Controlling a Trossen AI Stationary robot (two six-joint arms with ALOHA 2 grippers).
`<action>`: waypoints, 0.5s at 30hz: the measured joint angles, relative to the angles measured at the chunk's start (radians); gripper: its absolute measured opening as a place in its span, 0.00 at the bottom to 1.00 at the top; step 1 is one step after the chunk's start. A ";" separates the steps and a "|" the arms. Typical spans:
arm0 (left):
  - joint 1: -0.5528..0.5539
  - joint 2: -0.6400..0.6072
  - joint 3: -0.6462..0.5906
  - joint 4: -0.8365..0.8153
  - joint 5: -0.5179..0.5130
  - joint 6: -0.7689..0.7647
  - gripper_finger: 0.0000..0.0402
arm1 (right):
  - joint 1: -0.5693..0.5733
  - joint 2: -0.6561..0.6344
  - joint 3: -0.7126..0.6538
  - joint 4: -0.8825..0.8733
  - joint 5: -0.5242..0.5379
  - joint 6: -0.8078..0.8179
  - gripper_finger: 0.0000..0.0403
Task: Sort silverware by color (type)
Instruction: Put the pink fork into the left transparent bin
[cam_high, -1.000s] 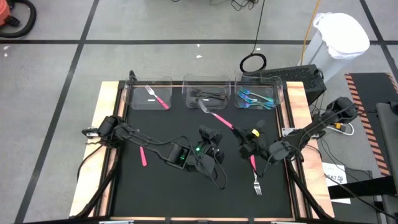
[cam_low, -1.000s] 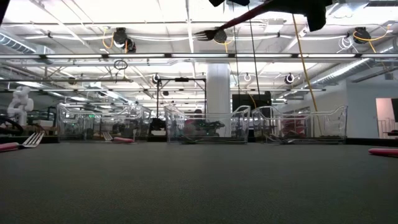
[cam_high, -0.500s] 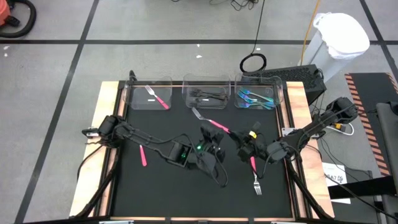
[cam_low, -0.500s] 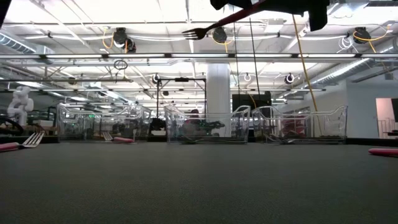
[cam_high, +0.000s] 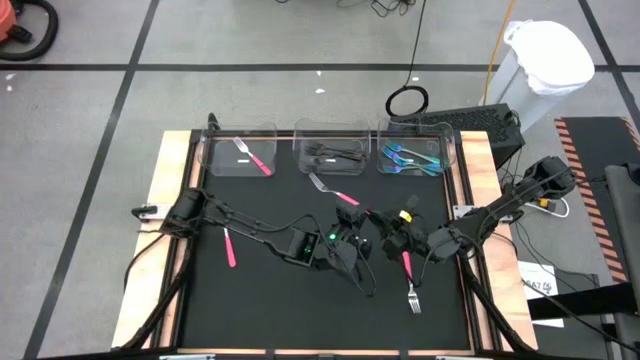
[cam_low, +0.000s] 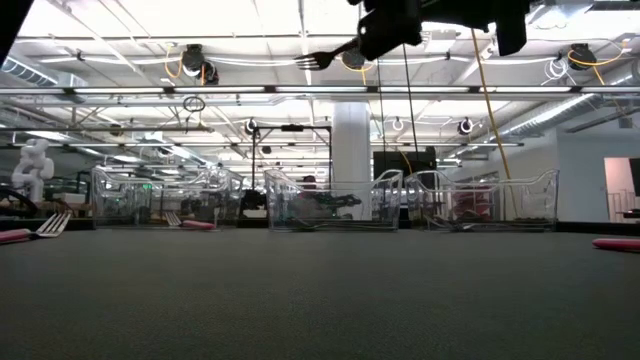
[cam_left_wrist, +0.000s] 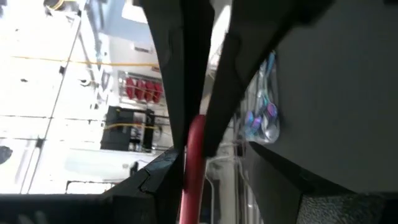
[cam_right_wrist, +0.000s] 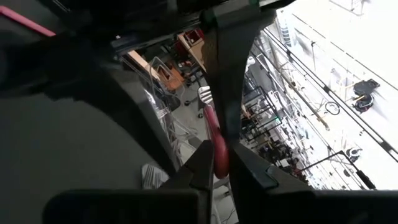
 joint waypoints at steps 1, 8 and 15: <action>0.000 0.007 0.000 0.034 -0.005 0.029 0.43 | -0.002 0.000 0.000 -0.004 0.001 0.001 0.07; -0.005 0.009 0.000 0.089 -0.044 0.080 0.43 | -0.005 0.000 0.000 -0.018 0.004 0.001 0.07; -0.008 0.009 0.000 0.085 -0.055 0.081 0.33 | -0.005 0.000 0.000 -0.024 0.003 -0.002 0.07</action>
